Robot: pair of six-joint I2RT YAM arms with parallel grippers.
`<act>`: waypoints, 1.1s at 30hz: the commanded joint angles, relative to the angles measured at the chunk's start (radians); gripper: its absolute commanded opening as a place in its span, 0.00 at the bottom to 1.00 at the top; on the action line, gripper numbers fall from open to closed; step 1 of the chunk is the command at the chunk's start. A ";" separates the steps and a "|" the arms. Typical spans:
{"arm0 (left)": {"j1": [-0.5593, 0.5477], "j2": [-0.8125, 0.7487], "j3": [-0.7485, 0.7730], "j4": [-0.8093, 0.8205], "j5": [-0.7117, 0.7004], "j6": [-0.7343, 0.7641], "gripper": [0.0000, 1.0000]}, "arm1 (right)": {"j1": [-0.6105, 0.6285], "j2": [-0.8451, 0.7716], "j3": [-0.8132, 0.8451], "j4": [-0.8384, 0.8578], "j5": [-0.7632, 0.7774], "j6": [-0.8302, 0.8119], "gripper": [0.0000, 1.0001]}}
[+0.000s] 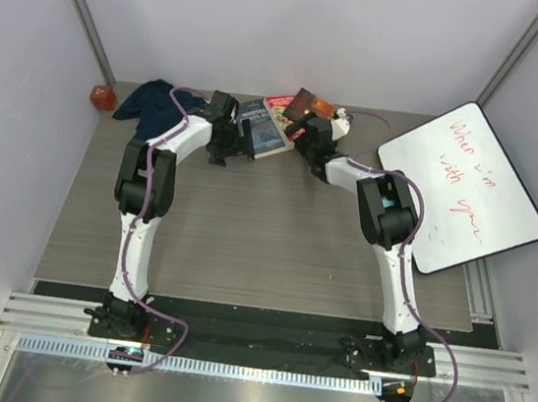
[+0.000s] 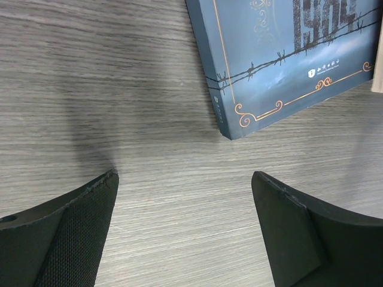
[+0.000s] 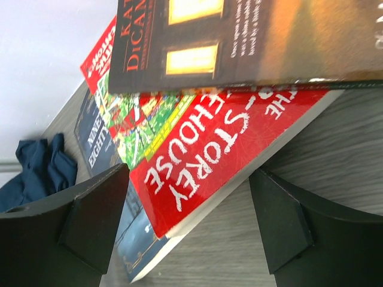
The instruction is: Fold and stack the t-shirts
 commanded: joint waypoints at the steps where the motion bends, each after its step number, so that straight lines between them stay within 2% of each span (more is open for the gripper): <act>1: 0.005 -0.039 0.010 -0.016 0.011 0.008 0.93 | -0.044 0.028 -0.009 -0.071 0.066 -0.027 0.88; 7: 0.006 -0.039 0.010 -0.020 0.005 0.020 0.93 | -0.054 0.090 0.073 -0.083 0.041 -0.003 0.87; 10: 0.005 -0.043 0.005 -0.022 -0.002 0.030 0.93 | -0.054 0.122 0.131 -0.092 0.023 0.008 0.82; 11: 0.006 -0.046 0.005 -0.023 -0.006 0.031 0.93 | -0.054 0.151 0.154 -0.114 0.013 0.012 0.75; 12: 0.005 -0.048 0.008 -0.026 -0.009 0.037 0.93 | -0.055 0.186 0.221 -0.129 -0.026 0.026 0.56; 14: 0.005 -0.053 0.008 -0.026 -0.007 0.037 0.93 | -0.054 0.214 0.257 -0.149 -0.042 0.032 0.32; 15: 0.005 -0.056 0.008 -0.026 -0.006 0.039 0.93 | -0.054 0.220 0.264 -0.152 -0.059 0.037 0.15; 16: 0.006 -0.056 0.008 -0.026 -0.007 0.039 0.93 | -0.054 0.223 0.266 -0.155 -0.068 0.037 0.05; 17: 0.006 -0.057 0.007 -0.026 -0.007 0.039 0.93 | -0.050 0.220 0.258 -0.157 -0.074 0.034 0.01; 22: 0.006 -0.069 -0.034 -0.014 -0.006 0.022 0.93 | -0.026 0.109 0.086 -0.111 -0.070 -0.064 0.01; 27: 0.005 -0.168 -0.140 0.067 -0.041 -0.025 0.92 | 0.023 -0.123 -0.134 -0.021 -0.062 -0.224 0.01; 32: 0.006 -0.284 -0.153 0.011 -0.130 -0.051 0.92 | 0.055 -0.278 -0.304 0.047 -0.167 -0.262 0.01; 33: 0.005 -0.324 -0.151 -0.008 -0.186 -0.053 0.92 | 0.061 -0.321 -0.318 0.058 -0.195 -0.276 0.01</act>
